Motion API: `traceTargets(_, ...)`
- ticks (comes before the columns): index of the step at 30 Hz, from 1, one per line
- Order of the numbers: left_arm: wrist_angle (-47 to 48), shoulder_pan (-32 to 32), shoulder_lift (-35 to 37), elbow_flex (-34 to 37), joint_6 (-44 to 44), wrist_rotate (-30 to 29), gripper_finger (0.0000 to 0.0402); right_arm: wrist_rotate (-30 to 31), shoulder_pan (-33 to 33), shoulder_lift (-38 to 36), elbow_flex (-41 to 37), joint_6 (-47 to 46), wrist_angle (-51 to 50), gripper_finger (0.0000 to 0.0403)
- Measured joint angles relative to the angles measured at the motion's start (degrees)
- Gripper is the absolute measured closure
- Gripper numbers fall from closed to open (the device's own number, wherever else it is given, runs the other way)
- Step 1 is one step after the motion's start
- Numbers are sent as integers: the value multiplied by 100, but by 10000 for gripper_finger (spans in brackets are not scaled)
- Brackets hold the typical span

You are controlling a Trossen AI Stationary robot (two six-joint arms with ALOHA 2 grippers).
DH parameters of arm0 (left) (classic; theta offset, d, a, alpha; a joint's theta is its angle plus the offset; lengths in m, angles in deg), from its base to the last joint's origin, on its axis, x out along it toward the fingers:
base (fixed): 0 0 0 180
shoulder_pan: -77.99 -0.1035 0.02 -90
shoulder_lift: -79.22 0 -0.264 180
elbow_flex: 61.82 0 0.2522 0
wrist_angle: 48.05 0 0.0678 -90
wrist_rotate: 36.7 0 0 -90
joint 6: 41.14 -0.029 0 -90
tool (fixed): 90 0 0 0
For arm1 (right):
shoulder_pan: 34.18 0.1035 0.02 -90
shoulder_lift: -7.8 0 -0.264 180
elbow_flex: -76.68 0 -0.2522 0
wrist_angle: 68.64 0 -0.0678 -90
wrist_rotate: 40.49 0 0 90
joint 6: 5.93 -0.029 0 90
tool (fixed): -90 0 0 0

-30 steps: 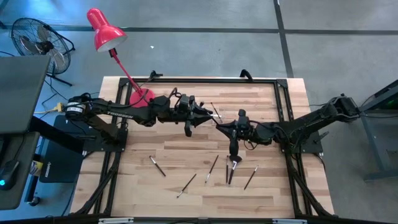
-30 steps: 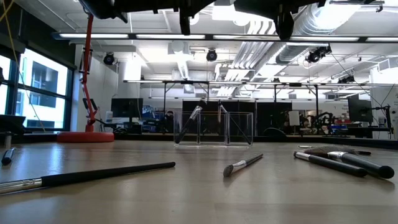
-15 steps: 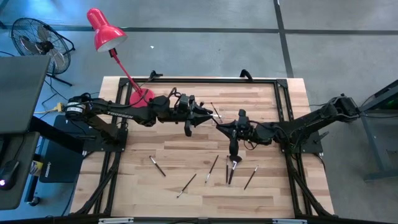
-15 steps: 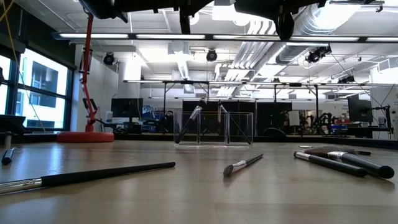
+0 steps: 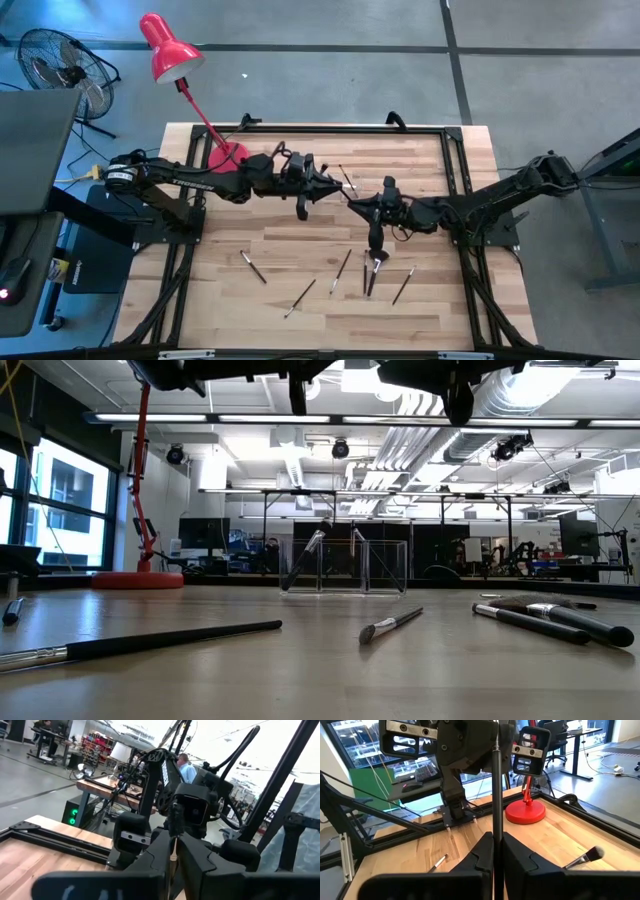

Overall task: Pick & Place Makeup Supplies
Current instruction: Put the makeup brush into the transparent organizer

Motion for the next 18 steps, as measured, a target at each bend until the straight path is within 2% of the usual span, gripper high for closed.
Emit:
traceTargets(4,55,0,0,0,-88,2,393,1,0,0,0,0,-106,369)
traceTargets(8,128,-2,0,0,-112,-22,386,171,0,0,0,-385,-192,346)
traceTargets(18,890,-7,-4,7,-703,57,394,304,0,0,0,-952,-666,273)
